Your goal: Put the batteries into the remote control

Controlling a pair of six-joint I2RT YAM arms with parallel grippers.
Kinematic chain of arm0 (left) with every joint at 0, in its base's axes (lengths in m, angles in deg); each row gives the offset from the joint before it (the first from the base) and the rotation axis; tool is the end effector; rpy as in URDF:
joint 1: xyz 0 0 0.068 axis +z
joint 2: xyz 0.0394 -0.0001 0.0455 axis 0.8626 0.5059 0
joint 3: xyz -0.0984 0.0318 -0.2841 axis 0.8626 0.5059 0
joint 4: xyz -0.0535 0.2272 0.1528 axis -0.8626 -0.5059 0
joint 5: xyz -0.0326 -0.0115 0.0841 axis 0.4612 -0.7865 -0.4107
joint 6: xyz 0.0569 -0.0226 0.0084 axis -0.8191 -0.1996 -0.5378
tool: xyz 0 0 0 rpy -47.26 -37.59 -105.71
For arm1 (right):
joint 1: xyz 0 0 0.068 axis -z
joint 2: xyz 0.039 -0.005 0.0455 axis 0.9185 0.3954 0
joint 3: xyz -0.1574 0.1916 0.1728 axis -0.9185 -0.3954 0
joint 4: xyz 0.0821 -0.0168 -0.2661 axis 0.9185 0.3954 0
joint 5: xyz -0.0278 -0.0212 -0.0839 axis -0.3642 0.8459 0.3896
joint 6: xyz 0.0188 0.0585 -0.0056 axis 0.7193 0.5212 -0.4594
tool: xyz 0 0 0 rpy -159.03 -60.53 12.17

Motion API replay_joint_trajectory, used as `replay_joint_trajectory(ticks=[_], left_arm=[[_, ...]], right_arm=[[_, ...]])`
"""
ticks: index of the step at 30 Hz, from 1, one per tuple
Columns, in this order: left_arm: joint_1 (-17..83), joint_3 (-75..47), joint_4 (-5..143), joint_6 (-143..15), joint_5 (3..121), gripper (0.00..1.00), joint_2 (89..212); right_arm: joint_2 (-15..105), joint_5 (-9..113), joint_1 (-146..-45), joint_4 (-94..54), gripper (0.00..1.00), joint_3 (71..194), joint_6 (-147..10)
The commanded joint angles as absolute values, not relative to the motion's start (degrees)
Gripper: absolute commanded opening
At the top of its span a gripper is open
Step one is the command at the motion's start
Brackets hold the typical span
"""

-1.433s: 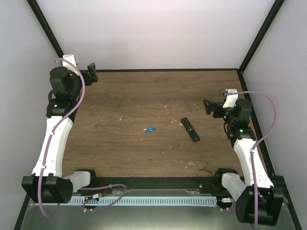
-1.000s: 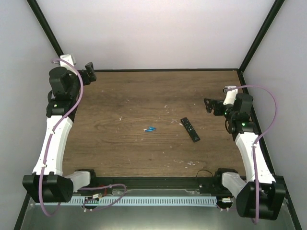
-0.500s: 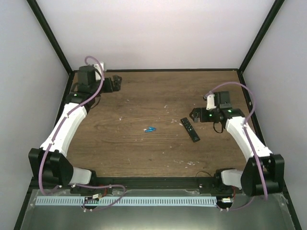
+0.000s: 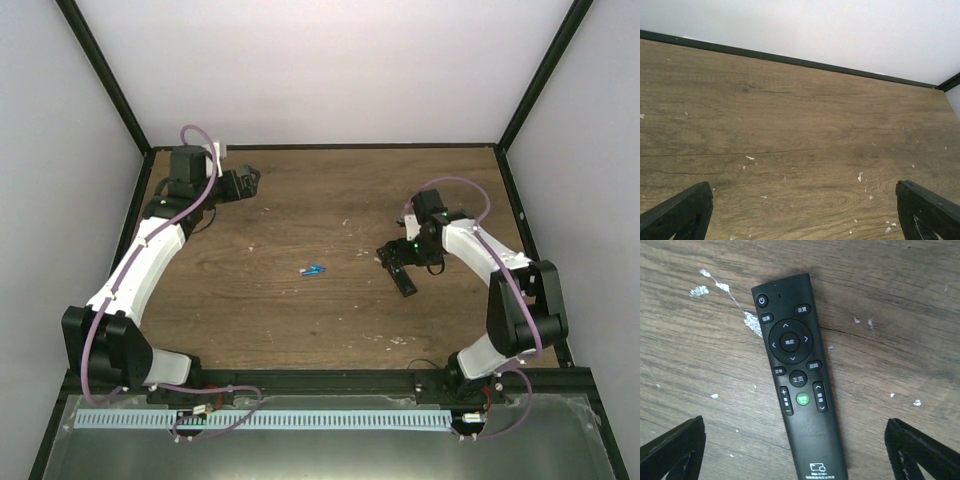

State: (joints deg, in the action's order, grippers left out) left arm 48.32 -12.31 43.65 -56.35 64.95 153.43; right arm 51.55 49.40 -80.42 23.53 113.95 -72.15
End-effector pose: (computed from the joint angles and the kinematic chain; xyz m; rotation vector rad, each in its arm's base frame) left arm 0.3252 -0.0741 0.3602 -0.0313 2.1566 -0.5171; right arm 0.2876 0.0790 0.2116 -0.2993 2.8611 0.3253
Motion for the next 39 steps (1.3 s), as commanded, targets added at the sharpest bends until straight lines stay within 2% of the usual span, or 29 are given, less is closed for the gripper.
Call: replay_joint_trajectory(ticks=[1,10,18,32,39], left_arm=[[48.0,-13.6,42.4,-56.3,66.3,1.00,154.1],[47.9,-15.6,41.6,-56.9,66.2,0.99,156.0],[48.0,-17.4,41.5,-57.3,65.8,0.99,157.9],[47.9,-20.5,40.7,-58.3,65.6,0.98,160.7],[47.9,-21.9,40.7,-57.7,67.9,0.97,161.8]], right_arm=[[53.6,50.9,-81.2,26.6,0.88,117.6,-74.6],[57.9,52.0,-82.7,26.6,0.82,117.7,-76.4],[61.7,53.8,-83.2,26.3,0.72,117.4,-77.7],[66.0,56.6,-83.6,27.3,0.48,118.4,-78.6],[65.3,56.5,-84.2,26.9,0.31,118.9,-79.0]])
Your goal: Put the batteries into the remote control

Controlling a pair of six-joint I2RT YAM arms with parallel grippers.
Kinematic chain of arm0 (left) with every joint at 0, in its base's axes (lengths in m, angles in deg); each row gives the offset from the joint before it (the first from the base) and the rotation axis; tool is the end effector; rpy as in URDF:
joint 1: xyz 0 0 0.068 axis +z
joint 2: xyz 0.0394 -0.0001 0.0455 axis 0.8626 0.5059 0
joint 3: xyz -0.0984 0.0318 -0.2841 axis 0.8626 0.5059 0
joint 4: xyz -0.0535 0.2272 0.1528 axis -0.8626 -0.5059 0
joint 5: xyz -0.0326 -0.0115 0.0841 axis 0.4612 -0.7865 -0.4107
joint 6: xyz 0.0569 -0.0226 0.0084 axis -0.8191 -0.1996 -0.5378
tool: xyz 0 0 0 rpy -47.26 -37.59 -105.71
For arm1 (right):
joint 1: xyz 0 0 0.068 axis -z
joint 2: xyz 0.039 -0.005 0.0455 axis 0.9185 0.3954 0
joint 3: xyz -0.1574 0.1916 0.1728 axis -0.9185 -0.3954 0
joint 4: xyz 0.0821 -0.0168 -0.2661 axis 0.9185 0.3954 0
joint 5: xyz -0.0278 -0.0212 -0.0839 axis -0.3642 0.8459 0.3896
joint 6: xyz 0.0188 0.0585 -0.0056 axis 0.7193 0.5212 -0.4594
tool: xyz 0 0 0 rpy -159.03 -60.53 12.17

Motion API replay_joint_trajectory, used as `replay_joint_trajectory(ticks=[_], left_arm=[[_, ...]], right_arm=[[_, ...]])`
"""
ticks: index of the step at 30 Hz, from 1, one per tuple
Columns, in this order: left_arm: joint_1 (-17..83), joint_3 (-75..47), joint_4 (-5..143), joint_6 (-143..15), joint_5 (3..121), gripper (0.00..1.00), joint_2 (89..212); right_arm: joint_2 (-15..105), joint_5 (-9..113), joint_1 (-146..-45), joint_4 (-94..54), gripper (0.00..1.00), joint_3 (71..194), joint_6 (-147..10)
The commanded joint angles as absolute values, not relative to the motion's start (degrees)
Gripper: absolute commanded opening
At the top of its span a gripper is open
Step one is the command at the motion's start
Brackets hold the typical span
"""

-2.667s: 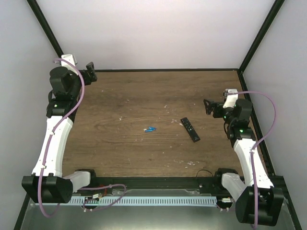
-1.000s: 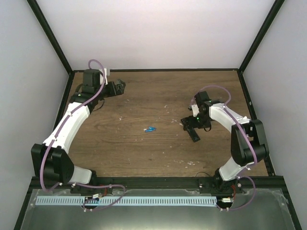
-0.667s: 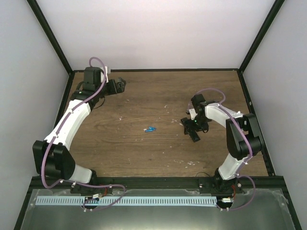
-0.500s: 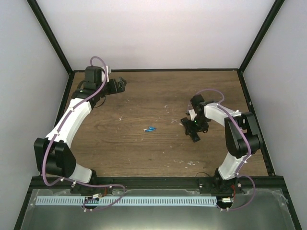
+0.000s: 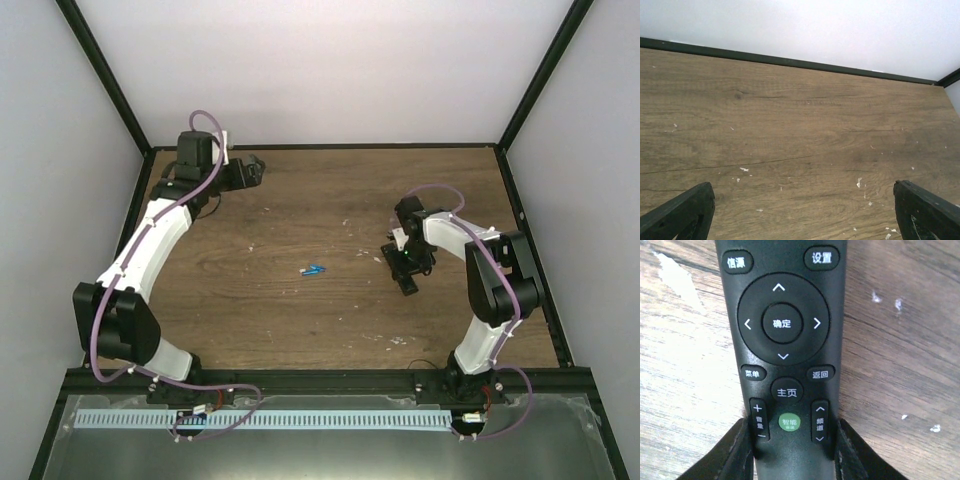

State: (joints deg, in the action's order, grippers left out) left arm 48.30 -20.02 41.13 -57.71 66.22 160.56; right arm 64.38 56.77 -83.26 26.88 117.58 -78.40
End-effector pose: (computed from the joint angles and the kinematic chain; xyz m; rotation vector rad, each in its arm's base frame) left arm 0.3580 -0.0818 0.3646 0.0031 2.1898 -0.5234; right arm 0.3077 0.0942 0.1617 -0.5265 3.0428 0.0993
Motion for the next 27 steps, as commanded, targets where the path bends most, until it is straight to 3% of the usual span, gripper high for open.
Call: replay_joint_trajectory(ticks=[1,13,27], left_arm=[[47.9,-21.9,40.8,-57.6,68.2,0.97,161.9],[47.9,-11.8,57.9,-46.1,83.3,0.95,160.7],[44.6,-10.0,62.6,-42.9,85.2,0.92,162.2]], right_arm=[[65.0,56.5,-84.2,26.7,0.29,119.2,-79.0],[61.0,53.5,-89.6,21.7,0.17,133.4,-78.8],[71.7,50.7,-104.8,17.0,0.16,154.5,-74.2]])
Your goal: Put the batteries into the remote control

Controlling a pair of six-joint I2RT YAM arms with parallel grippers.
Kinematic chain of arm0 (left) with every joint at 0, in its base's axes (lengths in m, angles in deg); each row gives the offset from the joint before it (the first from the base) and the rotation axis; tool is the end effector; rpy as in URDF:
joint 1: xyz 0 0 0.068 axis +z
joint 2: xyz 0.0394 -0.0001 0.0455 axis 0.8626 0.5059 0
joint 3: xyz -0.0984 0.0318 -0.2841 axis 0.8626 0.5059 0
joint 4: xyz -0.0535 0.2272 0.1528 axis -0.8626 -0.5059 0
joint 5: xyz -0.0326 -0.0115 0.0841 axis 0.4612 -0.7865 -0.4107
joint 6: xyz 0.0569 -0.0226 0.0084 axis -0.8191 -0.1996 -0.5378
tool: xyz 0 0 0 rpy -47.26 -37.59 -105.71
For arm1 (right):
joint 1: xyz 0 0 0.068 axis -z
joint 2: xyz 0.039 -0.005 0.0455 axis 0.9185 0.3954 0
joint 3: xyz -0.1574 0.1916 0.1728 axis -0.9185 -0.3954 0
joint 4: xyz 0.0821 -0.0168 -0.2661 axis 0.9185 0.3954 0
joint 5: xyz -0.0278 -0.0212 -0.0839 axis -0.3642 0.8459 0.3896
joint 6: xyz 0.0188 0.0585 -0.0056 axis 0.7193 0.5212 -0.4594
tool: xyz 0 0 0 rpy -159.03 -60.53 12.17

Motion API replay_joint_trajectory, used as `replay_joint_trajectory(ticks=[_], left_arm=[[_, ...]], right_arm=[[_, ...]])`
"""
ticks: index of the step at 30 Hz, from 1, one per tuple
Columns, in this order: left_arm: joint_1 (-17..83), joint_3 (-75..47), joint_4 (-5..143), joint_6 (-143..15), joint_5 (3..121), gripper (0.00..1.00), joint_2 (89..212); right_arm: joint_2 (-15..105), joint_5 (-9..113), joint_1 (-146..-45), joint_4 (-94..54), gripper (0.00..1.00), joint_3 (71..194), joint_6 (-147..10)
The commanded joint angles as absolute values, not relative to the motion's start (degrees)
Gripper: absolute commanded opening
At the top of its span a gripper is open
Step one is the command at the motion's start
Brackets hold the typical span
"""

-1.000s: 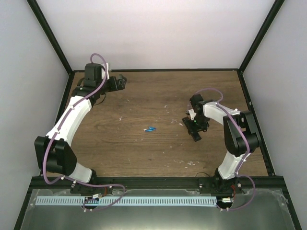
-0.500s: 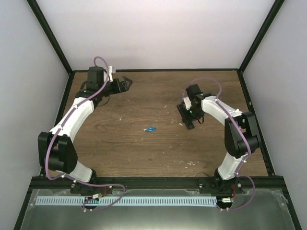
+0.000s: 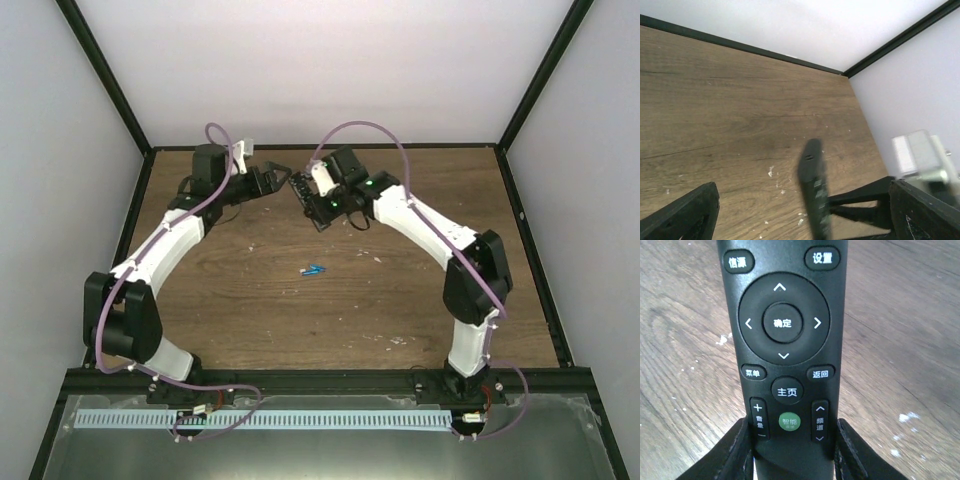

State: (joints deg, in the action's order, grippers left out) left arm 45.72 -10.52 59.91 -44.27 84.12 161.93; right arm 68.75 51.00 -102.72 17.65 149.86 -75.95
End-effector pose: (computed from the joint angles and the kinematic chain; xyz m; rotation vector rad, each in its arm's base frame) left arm 0.3605 -0.1133 0.3304 0.0356 2.1078 -1.0198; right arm 0.3541 0.2664 0.3132 -0.8448 2.3271 0.4655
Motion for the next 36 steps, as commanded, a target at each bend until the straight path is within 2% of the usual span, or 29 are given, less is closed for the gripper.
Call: replay_joint_trajectory(ticks=[1,16,21,26,36], left_arm=[[44.3,-10.1,62.4,-43.1,85.2,0.92,162.4],[43.9,-10.5,61.6,-44.0,85.0,0.81,163.7],[43.9,-11.4,61.7,-44.2,85.4,0.65,164.5],[43.9,-11.9,61.5,-44.5,86.0,0.54,165.2],[43.9,-14.6,59.1,-48.1,84.8,0.25,165.7]], right_arm=[[72.3,50.7,-105.3,17.1,0.16,155.6,-73.9],[73.5,49.1,-106.3,15.5,0.16,160.6,-72.6],[73.6,48.9,-106.3,15.7,0.16,160.6,-72.5],[73.7,46.8,-106.3,15.4,0.16,161.4,-72.6],[73.8,45.3,-106.3,15.6,0.19,162.4,-73.4]])
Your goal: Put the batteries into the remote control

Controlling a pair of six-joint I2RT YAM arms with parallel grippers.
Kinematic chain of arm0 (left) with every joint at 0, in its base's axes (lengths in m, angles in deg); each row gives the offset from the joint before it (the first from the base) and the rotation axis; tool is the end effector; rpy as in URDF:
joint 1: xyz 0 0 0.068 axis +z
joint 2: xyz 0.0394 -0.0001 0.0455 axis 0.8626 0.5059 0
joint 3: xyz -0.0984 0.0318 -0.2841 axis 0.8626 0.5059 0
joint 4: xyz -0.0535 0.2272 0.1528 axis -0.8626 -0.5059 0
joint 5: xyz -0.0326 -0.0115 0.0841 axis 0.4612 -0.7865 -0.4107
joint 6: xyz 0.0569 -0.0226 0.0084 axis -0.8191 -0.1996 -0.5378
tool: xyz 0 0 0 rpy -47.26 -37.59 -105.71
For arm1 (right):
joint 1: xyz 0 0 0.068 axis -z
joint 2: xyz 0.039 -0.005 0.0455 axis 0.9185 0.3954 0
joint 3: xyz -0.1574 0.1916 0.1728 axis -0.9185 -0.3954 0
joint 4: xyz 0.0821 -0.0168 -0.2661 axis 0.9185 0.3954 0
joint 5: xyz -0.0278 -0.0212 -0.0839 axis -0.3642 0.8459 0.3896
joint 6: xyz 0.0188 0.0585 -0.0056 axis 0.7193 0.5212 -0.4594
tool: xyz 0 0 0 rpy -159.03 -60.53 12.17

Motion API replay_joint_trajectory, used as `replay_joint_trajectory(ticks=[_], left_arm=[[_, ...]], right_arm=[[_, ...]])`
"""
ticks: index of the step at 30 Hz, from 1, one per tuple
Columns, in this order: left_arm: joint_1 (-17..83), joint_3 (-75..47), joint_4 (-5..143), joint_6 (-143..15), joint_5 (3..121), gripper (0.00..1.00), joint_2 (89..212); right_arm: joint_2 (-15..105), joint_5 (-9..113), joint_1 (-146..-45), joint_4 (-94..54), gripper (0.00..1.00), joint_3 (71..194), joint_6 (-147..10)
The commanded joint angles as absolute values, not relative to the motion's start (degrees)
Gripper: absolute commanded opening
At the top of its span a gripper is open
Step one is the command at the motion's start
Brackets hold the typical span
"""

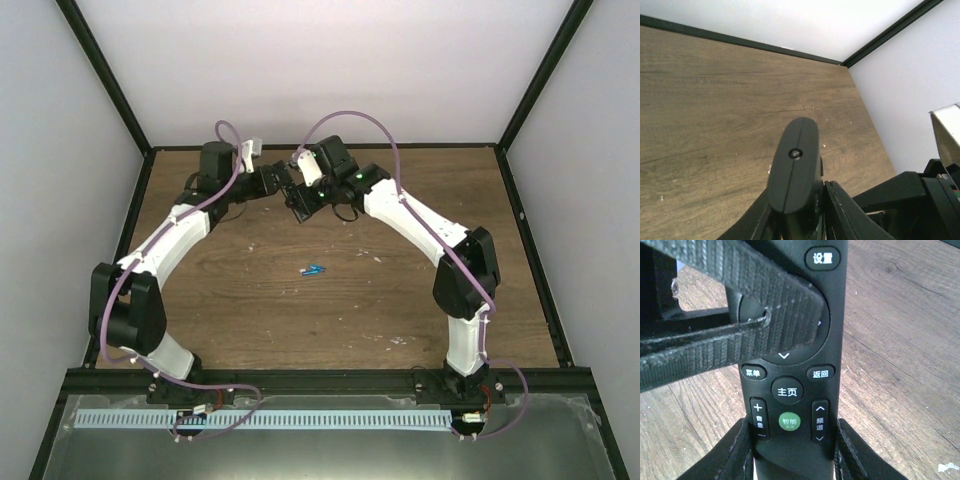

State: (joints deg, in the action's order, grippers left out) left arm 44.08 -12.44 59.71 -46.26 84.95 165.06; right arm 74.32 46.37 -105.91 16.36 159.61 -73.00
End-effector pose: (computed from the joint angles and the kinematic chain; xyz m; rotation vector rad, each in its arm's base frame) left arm 0.3703 -0.1279 0.3228 0.1038 2.1295 -1.0298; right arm 0.3626 0.3099 0.3327 -0.8727 2.2367 0.6310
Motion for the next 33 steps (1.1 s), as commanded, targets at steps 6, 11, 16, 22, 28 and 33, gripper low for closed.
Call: replay_joint_trajectory(ticks=[6,11,16,22,28,33], left_arm=[[43.9,-14.9,59.0,-48.3,84.9,0.10,165.8],[43.9,-14.9,59.0,-49.0,85.1,0.02,165.9],[44.2,-14.7,59.0,-51.8,87.0,0.00,165.2],[47.2,-12.8,63.8,-54.6,100.6,0.00,163.9],[49.3,-11.1,72.9,-54.5,119.5,0.00,161.1],[48.9,-12.2,75.1,-53.2,129.8,0.00,161.3]], right_arm=[[73.7,46.6,-106.3,16.1,0.29,162.2,-73.9],[72.8,46.6,-106.3,14.7,0.37,160.8,-73.9],[69.8,47.3,-106.1,12.3,0.69,156.9,-74.3],[62.0,37.2,-102.8,6.1,0.87,146.4,-76.2],[55.7,20.8,-100.1,1.8,0.90,137.7,-79.0],[55.1,14.3,-100.1,1.3,0.91,135.8,-80.0]])
